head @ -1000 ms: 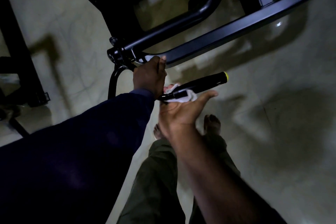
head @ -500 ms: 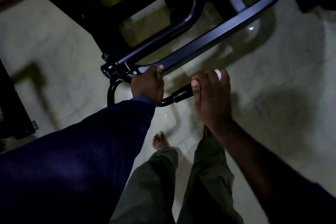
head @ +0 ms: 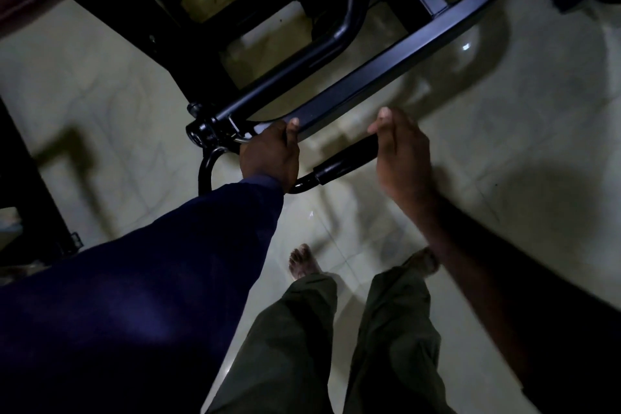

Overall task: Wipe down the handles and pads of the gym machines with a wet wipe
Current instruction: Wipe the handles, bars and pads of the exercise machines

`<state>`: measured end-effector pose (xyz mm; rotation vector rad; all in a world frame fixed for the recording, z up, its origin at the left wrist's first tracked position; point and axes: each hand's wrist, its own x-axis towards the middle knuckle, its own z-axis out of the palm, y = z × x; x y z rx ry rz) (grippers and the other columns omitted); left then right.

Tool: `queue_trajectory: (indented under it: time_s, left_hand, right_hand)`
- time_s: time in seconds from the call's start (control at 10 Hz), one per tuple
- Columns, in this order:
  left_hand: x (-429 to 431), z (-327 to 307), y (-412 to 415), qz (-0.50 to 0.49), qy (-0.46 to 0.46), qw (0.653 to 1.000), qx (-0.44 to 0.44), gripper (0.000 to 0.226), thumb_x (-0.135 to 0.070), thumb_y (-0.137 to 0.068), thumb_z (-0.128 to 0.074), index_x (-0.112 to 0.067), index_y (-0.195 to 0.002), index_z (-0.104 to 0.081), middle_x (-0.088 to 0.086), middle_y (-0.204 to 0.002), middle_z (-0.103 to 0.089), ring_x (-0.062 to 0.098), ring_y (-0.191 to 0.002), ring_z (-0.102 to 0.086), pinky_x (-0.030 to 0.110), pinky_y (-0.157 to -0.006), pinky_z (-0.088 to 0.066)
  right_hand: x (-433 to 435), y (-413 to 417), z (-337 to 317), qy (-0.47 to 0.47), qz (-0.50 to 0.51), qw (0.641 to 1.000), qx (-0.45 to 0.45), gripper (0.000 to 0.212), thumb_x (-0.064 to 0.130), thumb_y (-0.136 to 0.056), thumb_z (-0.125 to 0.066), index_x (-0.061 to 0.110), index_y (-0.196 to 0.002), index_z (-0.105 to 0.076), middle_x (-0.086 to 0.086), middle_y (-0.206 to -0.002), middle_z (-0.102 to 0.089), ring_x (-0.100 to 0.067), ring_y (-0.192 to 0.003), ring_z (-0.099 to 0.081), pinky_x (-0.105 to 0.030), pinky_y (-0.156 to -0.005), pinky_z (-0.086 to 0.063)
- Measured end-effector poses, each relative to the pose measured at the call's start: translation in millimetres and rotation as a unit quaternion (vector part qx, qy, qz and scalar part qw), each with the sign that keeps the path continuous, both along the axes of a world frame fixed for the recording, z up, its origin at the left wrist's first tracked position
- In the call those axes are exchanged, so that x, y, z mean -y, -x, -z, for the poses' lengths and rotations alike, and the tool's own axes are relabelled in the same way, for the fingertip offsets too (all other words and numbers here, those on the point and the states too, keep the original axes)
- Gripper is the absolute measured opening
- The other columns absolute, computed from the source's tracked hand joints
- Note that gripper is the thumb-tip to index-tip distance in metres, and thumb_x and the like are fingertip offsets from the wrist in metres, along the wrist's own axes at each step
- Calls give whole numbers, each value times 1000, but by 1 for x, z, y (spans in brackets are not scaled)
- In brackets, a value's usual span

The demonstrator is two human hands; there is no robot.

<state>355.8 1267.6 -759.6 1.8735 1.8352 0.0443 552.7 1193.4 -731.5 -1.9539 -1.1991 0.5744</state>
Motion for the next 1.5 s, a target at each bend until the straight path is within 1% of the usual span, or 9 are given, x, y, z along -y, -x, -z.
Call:
queue_trajectory:
  time_s: [0.2,0.3,0.4,0.5,0.6,0.9,1.2,1.4,1.5]
  left_hand:
    - [0,-2,-1,-5,4,1000,-4,81,-72,-92,-4,-24,-101,-68,0,-95,-76,33,-97,-69,49,-96,-49]
    - [0,-2,0,-12,-4,1000,11,79,-70,-94,-8,-21,-98,-70,-3,-90,-76,33,-97,-68,48,-95,-49]
    - [-1,-3,0,-13,-8,1000,16,75,-67,-96,-11,-20,-93,-70,-3,-88,-76,32,-96,-69,48,-93,-50]
    - [0,-7,-3,-22,-6,1000,12,72,-65,-97,-14,-21,-91,-71,-1,-91,-76,32,-96,-68,47,-91,-51]
    - [-1,-8,-3,-31,2,999,19,68,-61,-100,-18,-20,-96,-72,1,-93,-77,34,-99,-68,47,-92,-51]
    - [1,-9,-3,-65,14,996,59,85,-73,-92,-6,-23,-84,-74,0,-93,-75,29,-98,-69,45,-94,-50]
    - [2,-4,-1,-26,12,998,50,84,-73,-96,-4,-24,-81,-70,-10,-84,-73,24,-97,-68,42,-96,-49]
    - [-1,-4,-1,-3,16,999,29,90,-80,-89,1,-25,-83,-71,-7,-90,-75,26,-100,-68,46,-98,-48]
    - [-1,-4,0,-5,21,1000,19,93,-83,-89,2,-26,-79,-71,-3,-94,-74,29,-102,-66,47,-101,-47]
  right_hand:
    - [-14,20,-20,-54,338,597,-725,43,42,-109,-38,18,-84,-64,0,-71,-58,-20,-67,-57,-32,-75,-50]
    - [-16,6,-20,-18,303,620,-723,43,40,-108,-41,16,-79,-62,-1,-68,-57,-21,-62,-57,-34,-75,-51]
    - [-15,4,-13,38,173,893,-414,38,34,-103,-42,13,-82,-66,-6,-77,-64,-26,-73,-63,-32,-78,-48]
    - [-8,-4,-19,140,-80,956,244,46,37,-109,-29,15,-97,-67,-8,-93,-70,-31,-88,-65,-38,-82,-43]
    - [0,20,-42,119,-211,914,327,40,41,-108,-34,15,-106,-64,-7,-93,-72,-29,-88,-63,-44,-91,-42]
    - [11,22,-39,49,-343,871,350,27,33,-104,-40,14,-108,-60,-7,-89,-66,-29,-84,-62,-44,-87,-41]
    - [16,7,-17,58,-130,940,309,32,28,-108,-36,10,-99,-62,-13,-101,-60,-35,-90,-54,-46,-85,-44]
    - [-25,-2,-16,114,114,979,-123,39,27,-93,-40,13,-73,-70,-12,-76,-70,-38,-82,-67,-48,-86,-57]
    - [-25,28,-20,89,306,876,-362,27,25,-97,-47,11,-88,-69,-10,-79,-73,-34,-84,-68,-39,-94,-56]
